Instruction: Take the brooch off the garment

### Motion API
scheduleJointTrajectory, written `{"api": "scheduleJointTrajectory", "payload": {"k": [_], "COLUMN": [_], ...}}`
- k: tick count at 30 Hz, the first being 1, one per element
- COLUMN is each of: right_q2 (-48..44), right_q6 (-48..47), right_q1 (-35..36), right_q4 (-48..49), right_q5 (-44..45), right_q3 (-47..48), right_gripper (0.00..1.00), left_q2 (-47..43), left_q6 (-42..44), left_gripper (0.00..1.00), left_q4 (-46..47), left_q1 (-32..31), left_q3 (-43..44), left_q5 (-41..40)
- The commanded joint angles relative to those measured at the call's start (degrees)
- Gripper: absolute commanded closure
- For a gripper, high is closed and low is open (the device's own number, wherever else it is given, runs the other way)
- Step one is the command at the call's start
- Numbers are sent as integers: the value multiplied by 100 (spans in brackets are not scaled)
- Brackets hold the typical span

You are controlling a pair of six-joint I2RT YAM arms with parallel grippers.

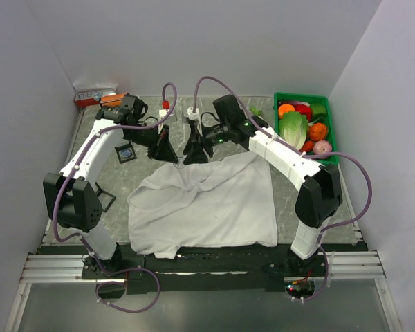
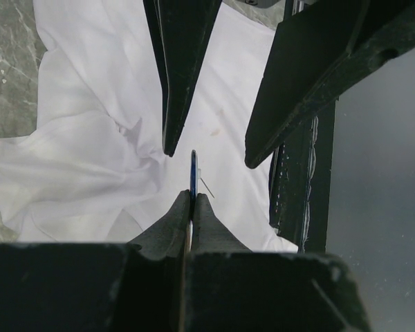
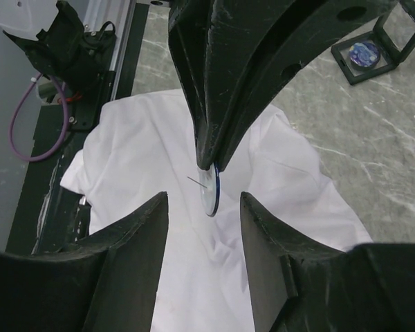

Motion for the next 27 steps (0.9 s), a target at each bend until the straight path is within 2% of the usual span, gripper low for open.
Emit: {"api": "scheduleJointTrajectory", "payload": {"k": [1,17,27], "right_q2": [61,150,132], "right_q6": [140,289,272], "right_q1": [103,253,270], "right_q4": [218,376,385], "right_q5": [131,500,579], "right_q3": [218,139,112], "right_gripper": [47,47,54], "left_q2": [-177,-185,-133], "left_q6": [26,-149,-299], "left_gripper": [99,99,99], "left_q4": [91,239,302], "left_q1": [-8,-8,0], "left_q3": [135,39,4], "left_q5": [293,319,319]}}
